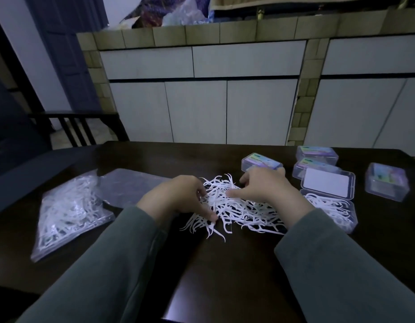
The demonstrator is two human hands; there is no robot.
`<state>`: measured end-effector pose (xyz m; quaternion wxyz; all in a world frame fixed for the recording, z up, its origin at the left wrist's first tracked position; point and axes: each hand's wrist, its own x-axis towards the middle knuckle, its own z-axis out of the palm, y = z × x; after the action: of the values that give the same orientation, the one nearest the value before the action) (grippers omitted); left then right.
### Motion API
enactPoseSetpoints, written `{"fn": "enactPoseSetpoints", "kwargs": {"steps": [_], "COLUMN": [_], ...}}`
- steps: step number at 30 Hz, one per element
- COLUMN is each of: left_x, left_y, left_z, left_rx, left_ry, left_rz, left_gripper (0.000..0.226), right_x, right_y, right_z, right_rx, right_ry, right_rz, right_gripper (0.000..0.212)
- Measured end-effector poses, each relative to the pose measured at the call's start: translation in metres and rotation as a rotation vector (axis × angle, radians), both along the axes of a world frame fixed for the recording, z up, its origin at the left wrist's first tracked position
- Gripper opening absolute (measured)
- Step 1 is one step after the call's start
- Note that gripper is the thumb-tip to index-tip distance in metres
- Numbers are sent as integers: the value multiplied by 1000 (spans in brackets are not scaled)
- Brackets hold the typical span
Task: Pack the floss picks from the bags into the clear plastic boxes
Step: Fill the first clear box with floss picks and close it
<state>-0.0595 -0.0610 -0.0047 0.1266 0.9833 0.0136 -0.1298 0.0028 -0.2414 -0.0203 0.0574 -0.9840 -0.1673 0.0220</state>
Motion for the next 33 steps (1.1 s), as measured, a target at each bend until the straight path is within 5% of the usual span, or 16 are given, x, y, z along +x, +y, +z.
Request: {"fn": "enactPoseSetpoints", "kwargs": {"steps": [6,15,26,33], "left_x": [-1,-3,-3,-4], "left_y": [2,5,11,9], "left_z": [-3,-4,-6,-4], "left_rx": [-34,21,36,-11], "left_ry": [-125,-207,-319,-457], "left_rz": [-30,-34,18,38], "left_gripper": [36,21,13,15], "right_x": [-4,-8,-8,-8], "right_y": [5,3,5,8], "right_z": [-4,1,-6,-4], "right_rx": [21,82,0,5], "right_ry": [-11,-11,-52,-22], "right_rz": [-12,-38,-29,-74], "right_gripper": [49,20,43,33]}}
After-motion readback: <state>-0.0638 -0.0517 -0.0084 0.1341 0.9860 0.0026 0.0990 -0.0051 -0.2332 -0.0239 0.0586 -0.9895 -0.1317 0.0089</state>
